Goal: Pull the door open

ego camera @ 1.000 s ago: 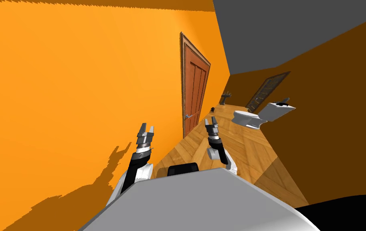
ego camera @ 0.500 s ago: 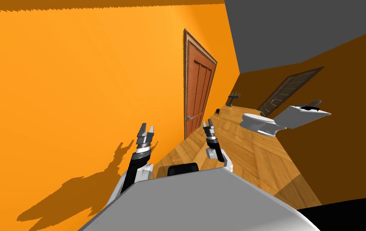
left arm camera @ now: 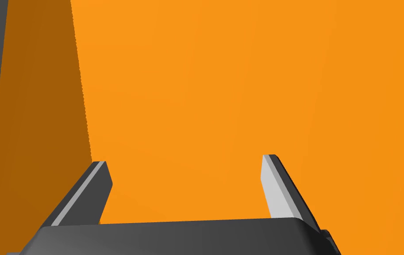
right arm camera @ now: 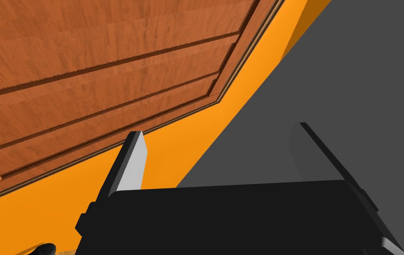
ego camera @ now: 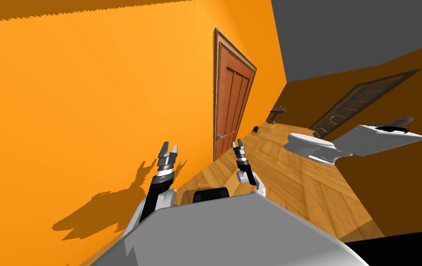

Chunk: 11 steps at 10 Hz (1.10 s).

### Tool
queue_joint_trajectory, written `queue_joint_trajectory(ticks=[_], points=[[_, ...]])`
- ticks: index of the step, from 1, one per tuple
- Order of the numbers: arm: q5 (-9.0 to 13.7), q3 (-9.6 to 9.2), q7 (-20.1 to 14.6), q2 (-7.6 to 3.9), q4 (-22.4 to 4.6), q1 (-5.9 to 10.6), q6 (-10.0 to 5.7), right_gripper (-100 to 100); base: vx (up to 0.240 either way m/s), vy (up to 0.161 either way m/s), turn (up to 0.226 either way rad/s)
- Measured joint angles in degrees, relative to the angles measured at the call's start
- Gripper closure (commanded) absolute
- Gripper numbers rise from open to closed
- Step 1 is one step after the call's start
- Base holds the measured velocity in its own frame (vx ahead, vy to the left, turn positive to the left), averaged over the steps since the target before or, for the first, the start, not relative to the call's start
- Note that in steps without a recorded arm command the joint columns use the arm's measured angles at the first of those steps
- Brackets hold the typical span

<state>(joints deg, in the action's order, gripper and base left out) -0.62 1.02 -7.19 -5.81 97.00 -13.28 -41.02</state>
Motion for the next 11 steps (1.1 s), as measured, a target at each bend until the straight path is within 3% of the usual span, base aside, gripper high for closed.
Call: queue_joint_trajectory(ticks=[4, 11], points=[[0.5, 0.15, -0.2, -0.70, -5.8, 2.08, -0.78, -100, 0.034, -0.078, 0.115], [1.0, 0.19, -0.3, -1.42, -13.5, 4.76, -1.56, -100, 0.026, -0.064, 0.099]])
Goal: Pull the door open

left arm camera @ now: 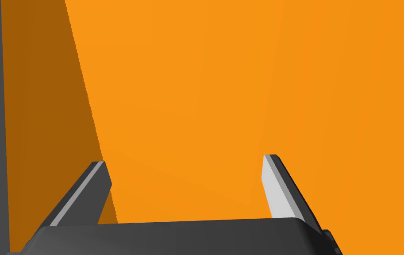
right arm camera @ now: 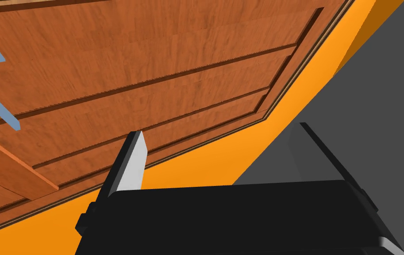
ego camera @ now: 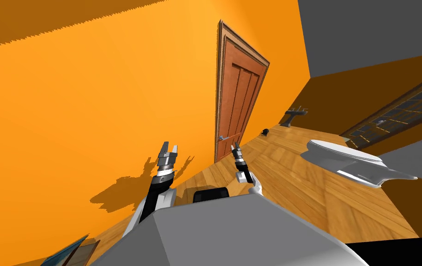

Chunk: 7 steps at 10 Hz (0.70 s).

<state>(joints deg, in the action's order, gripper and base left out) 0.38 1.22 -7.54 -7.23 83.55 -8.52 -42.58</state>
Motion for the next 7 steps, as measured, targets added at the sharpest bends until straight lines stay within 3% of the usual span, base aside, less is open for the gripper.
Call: queue_joint_trajectory(ticks=[5, 7], points=[[0.5, 0.01, 0.0, -0.49, -7.9, 2.99, -1.19, -100, 0.027, -0.099, 0.159], [0.7, 0.02, -0.1, -0.89, -10.3, 3.71, -1.23, -100, 0.022, -0.082, 0.083]])
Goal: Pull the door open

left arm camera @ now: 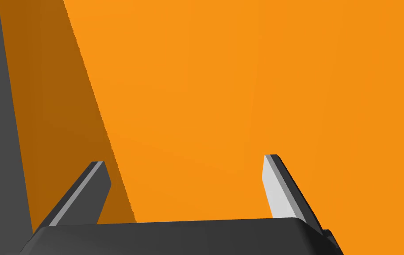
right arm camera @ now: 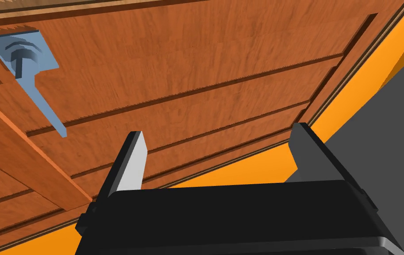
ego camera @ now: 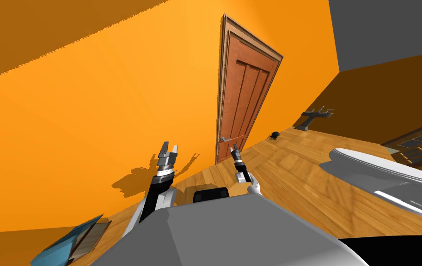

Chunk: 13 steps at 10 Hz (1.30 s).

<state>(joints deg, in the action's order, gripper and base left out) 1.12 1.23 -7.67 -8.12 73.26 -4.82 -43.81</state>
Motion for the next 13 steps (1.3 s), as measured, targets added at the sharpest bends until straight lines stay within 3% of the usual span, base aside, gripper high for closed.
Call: queue_joint_trajectory(ticks=[6, 13], points=[[0.7, 0.13, -0.2, -0.85, -10.7, 3.68, -1.71, -100, 0.021, -0.103, 0.157], [1.4, 0.18, -0.5, -1.74, -20.0, 6.90, -2.64, -100, 0.012, -0.086, 0.118]])
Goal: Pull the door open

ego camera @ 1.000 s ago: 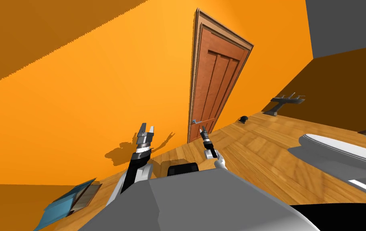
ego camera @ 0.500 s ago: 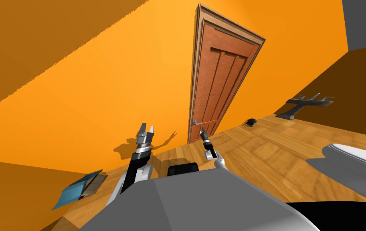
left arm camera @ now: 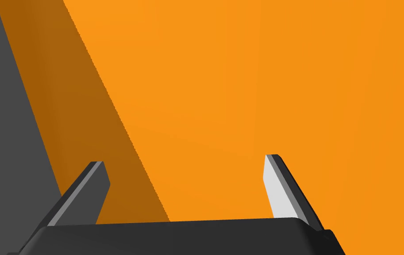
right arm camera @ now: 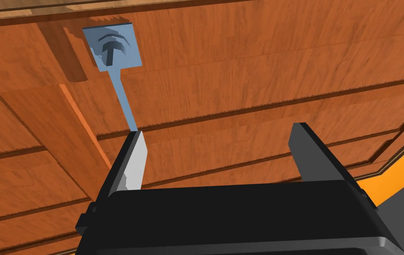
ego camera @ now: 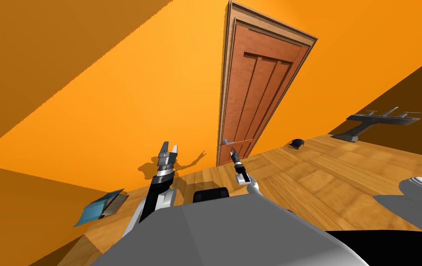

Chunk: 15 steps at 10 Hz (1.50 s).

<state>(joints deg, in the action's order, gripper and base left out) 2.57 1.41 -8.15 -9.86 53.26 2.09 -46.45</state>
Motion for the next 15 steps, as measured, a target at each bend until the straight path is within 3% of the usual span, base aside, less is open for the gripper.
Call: queue_joint_trajectory(ticks=[5, 10, 14, 15], points=[[0.6, 0.11, -0.2, -0.67, -9.2, 3.42, -1.34, -100, 0.008, -0.124, 0.153], [1.1, 0.10, -0.3, -1.08, -15.3, 5.26, -1.97, -100, 0.003, -0.089, 0.117], [1.5, 0.17, -0.4, -1.56, -21.8, 7.80, -2.92, -100, 0.002, -0.097, 0.102], [1.6, 0.17, -0.5, -1.61, -22.1, 7.89, -3.14, -100, 0.127, 0.018, 0.203]])
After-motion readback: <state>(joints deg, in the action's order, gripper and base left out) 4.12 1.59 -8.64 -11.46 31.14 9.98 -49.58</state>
